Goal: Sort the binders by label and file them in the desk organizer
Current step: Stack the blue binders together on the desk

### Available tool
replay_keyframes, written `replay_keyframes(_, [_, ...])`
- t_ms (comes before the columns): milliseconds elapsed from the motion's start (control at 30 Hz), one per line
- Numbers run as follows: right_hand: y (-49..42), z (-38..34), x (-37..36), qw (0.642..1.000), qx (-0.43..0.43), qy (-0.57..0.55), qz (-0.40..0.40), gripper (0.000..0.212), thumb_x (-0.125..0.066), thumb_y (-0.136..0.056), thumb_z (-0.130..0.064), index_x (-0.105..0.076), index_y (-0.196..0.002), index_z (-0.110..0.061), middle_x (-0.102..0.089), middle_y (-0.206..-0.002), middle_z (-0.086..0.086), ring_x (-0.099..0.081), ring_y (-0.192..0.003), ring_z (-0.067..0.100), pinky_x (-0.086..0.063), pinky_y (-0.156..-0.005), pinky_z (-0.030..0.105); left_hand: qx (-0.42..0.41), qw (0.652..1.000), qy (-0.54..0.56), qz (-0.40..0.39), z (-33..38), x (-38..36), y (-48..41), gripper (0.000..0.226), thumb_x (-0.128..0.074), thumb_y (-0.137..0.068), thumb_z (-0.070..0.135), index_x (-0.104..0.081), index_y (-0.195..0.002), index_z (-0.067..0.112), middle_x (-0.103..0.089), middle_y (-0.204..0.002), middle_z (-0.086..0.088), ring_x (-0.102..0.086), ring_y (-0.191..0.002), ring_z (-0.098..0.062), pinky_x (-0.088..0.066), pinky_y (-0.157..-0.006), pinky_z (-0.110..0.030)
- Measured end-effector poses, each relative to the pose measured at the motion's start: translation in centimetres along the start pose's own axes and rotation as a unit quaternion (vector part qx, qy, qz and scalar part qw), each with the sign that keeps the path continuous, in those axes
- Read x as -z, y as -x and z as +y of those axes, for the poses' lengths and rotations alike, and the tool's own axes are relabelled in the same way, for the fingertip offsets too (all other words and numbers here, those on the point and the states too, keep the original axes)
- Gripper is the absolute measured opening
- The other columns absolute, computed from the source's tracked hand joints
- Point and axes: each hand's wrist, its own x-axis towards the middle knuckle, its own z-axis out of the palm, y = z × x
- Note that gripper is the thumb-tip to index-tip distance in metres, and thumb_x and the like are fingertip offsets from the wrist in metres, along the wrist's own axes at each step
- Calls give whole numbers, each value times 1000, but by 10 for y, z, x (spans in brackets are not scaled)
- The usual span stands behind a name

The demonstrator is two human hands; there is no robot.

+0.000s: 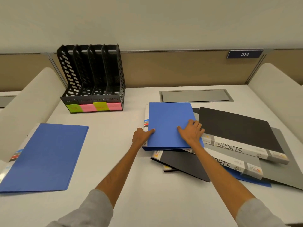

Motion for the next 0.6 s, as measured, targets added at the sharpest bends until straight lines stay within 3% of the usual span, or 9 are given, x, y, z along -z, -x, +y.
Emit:
replay_keyframes(100, [-3, 8, 0, 1000, -26, 3, -7, 72, -58, -84, -57, -38, -134, -9, -39, -138, 16, -37, -125, 34, -30, -103, 46, 16, 995, 97, -27, 0, -9, 1, 55, -68, -88, 40, -52, -127, 4, -61, -126, -13, -62, -110, -30, -52, -94, -39])
replay_keyframes(267, [-12, 10, 3, 997, -57, -14, -47, 83, -61, -81, -61, -31, -140, -11, -42, -135, 20, -41, -123, 38, -32, -102, 48, 20, 987, 151, -39, 2, -8, 2, 56, -71, -86, 36, -51, -128, 5, -62, -125, -12, -63, -110, -30, -52, -97, -44])
replay_keyframes(433, [-24, 14, 10, 987, -65, -126, -71, 89, -73, -74, -57, -33, -138, -10, -43, -135, 19, -46, -123, 38, -40, -102, 50, -10, 980, 190, -57, 20, 10, -4, 47, -65, -91, 35, -53, -127, 5, -64, -123, -12, -65, -106, -30, -54, -93, -42])
replay_keyframes(500, [-28, 11, 14, 979, -69, -178, -67, 89, -76, -73, -54, -33, -139, -11, -42, -136, 16, -46, -124, 37, -41, -102, 52, -11, 975, 214, -56, 35, 20, -5, 40, -51, -99, 37, -54, -124, 6, -67, -115, -10, -68, -97, -29, -54, -86, -39])
replay_keyframes(600, [-32, 2, 18, 965, -62, -250, -57, 86, -78, -75, -48, -33, -139, -12, -41, -137, 16, -47, -123, 36, -45, -99, 48, -27, 968, 245, -55, 60, 34, 0, 34, -37, -103, 40, -50, -116, 12, -69, -94, -3, -70, -72, -18, -54, -62, -25])
